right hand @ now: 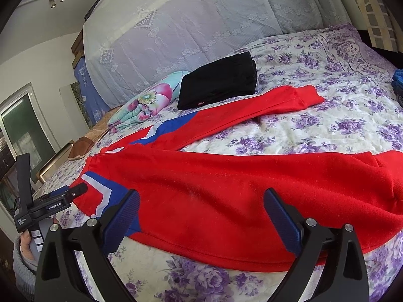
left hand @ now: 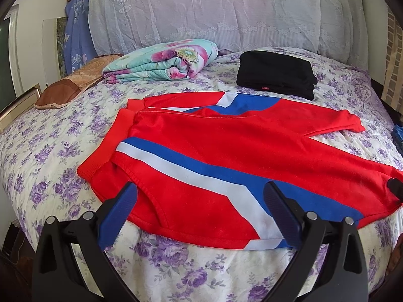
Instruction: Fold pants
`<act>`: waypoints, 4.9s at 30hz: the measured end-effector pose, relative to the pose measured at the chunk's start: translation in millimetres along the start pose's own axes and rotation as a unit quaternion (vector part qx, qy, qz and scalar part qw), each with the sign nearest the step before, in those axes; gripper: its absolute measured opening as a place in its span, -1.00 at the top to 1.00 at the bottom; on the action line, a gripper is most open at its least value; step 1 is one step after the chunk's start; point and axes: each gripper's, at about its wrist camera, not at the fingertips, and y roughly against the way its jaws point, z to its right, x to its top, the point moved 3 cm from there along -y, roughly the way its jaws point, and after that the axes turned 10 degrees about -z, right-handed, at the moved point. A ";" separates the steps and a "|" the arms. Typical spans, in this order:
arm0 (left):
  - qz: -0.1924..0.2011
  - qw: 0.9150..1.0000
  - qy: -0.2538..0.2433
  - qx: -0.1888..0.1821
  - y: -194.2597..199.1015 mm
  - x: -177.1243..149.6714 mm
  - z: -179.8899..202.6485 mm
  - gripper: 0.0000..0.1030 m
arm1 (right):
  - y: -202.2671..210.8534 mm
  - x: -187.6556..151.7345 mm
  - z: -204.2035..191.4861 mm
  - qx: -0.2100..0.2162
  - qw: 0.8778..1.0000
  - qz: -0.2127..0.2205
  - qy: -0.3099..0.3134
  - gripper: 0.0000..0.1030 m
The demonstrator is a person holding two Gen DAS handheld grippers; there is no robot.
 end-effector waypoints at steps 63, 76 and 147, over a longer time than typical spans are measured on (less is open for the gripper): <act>-0.003 1.000 0.003 0.000 -0.7 -0.8 -2.2 -0.90 | -3.2 -2.3 5.9 0.004 1.000 -0.004 -0.009 -0.92; -0.004 1.000 0.003 0.000 -0.9 -2.1 -2.6 -0.90 | -4.2 -3.1 9.2 0.005 1.000 -0.006 -0.011 -0.92; -0.149 0.959 0.102 -0.220 -189.5 162.4 -165.4 0.17 | -218.2 251.1 -23.3 0.134 0.955 -0.196 0.180 -0.92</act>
